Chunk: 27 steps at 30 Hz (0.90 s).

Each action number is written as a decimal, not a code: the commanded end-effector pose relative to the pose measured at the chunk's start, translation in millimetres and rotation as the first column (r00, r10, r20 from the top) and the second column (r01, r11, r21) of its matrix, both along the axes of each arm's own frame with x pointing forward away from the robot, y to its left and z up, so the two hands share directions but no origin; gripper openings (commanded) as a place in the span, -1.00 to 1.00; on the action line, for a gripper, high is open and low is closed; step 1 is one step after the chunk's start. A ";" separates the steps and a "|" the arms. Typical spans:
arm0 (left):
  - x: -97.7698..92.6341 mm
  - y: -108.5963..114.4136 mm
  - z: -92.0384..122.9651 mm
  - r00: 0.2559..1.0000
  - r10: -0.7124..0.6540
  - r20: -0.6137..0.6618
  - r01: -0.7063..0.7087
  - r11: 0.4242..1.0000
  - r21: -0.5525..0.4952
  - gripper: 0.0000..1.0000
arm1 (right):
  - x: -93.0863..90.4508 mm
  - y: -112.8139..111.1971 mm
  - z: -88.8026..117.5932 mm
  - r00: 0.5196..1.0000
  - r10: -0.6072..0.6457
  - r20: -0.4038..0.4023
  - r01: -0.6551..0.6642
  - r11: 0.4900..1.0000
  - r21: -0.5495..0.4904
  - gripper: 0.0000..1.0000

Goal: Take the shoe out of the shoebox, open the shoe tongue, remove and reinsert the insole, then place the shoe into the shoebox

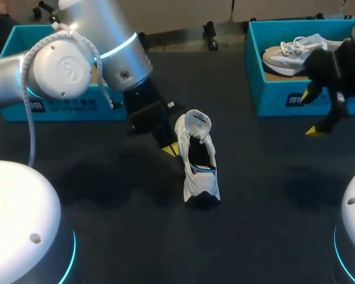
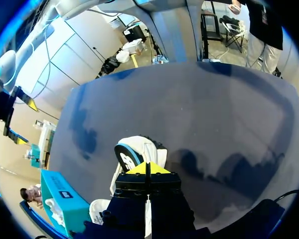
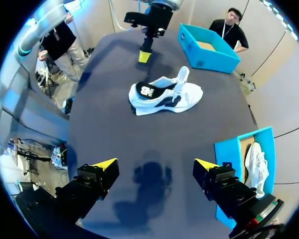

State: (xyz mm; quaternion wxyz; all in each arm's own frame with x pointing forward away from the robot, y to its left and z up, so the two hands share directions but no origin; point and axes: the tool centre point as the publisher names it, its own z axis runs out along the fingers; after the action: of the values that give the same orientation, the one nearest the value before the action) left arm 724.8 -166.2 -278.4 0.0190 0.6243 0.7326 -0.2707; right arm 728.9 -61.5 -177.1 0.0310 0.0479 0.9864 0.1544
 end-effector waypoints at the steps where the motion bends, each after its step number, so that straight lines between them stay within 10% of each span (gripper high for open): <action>1: 0.9 -0.8 0.3 1.000 -0.002 0.000 0.002 1.000 0.004 -1.00 | -11.9 -13.9 26.8 1.000 0.021 0.002 -0.021 1.000 -0.004 1.00; 27: 23.0 -26.3 -14.3 0.983 -0.182 0.015 0.178 0.974 0.141 -1.00 | -12.9 -15.3 32.1 0.999 0.034 0.003 -0.034 0.999 0.005 1.00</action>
State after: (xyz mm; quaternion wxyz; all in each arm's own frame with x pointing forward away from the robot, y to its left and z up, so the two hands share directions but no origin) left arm 741.3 -181.9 -290.3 -0.0136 0.6837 0.6922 -0.2305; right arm 715.6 -77.4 -144.2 0.0301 0.0309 0.9864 0.1588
